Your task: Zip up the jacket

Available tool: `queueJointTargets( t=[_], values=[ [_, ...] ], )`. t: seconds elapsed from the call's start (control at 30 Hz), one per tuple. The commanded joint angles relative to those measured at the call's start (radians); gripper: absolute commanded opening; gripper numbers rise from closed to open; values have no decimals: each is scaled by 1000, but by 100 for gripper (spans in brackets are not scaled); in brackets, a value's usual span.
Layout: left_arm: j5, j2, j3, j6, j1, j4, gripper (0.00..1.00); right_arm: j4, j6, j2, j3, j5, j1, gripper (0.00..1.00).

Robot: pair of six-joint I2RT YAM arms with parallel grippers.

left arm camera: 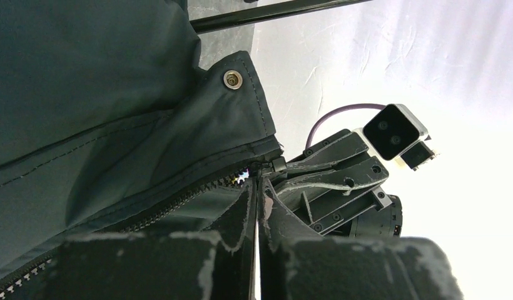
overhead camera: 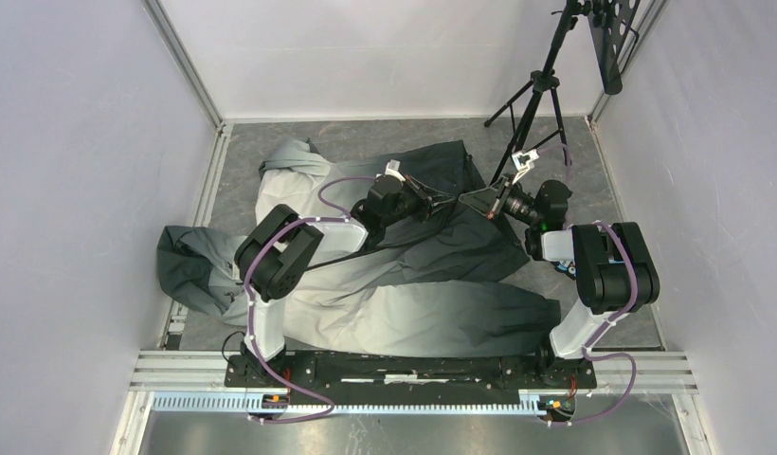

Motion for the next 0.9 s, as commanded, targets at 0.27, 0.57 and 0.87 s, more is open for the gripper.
queueJointTargets(
  t=[0.27,0.57,0.87],
  values=[
    [-39,-65,-28,86,-33,-37,2,37,-17,-95,-46,132,11,0],
    [-61,-60,-91,110,-65,-50,2,89,48,-213,-141,295,7,0],
    [-44,-84,-143,118,-67,-12,2,243,188,-229,-213,349,-12,0]
  ],
)
